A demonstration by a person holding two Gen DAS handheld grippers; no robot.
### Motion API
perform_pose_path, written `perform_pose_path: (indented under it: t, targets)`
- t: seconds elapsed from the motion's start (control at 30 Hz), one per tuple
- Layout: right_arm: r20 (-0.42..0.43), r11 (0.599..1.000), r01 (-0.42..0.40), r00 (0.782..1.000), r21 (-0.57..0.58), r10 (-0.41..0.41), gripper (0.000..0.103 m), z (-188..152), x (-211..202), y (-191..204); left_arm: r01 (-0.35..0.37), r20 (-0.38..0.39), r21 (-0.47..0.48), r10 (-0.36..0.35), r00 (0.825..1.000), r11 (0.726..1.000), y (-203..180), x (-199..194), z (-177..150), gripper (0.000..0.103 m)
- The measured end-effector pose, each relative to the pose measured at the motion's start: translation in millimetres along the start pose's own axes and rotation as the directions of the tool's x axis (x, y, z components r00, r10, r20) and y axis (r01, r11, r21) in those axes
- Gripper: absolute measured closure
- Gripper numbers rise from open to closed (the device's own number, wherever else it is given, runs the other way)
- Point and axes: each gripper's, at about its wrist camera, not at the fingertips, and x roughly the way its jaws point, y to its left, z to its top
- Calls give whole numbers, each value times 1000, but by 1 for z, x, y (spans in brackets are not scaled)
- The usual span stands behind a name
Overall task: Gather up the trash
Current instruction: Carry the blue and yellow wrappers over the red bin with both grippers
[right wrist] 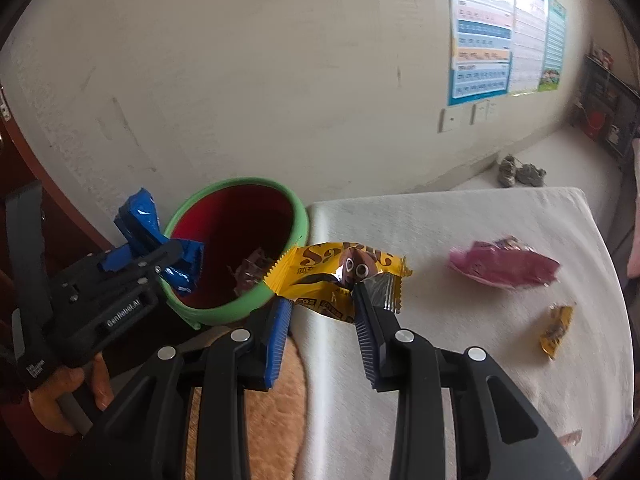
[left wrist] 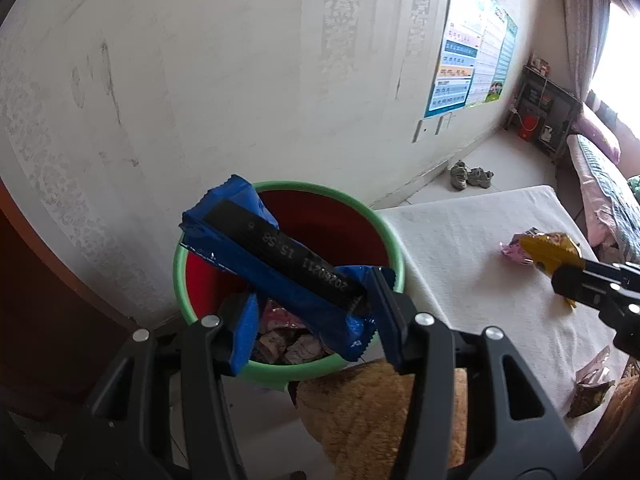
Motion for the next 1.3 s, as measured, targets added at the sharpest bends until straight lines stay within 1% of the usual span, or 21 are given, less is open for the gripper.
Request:
perform_pose_path:
  t: [0.2,0.63,1.0,1.3]
  targets:
    - [-15,1000,-26,1000,-8,26,72,10,13,10,-8,-17,-18,8,1000,1000,10,9,0,54]
    - [-53,999,-43,998,-9,42,72,15,34,21,-17,-30,-39,16,999,999,20,20,1,54]
    - [-42,999,-32,999,-27,31,72,31,45,31,-26,-49,-57,23,999,998,34,37,4,54]
    - [-43,998,-50,998,-34,48,71,40,58,43,-23,-57,-56,20,998,998,42,44,4,54]
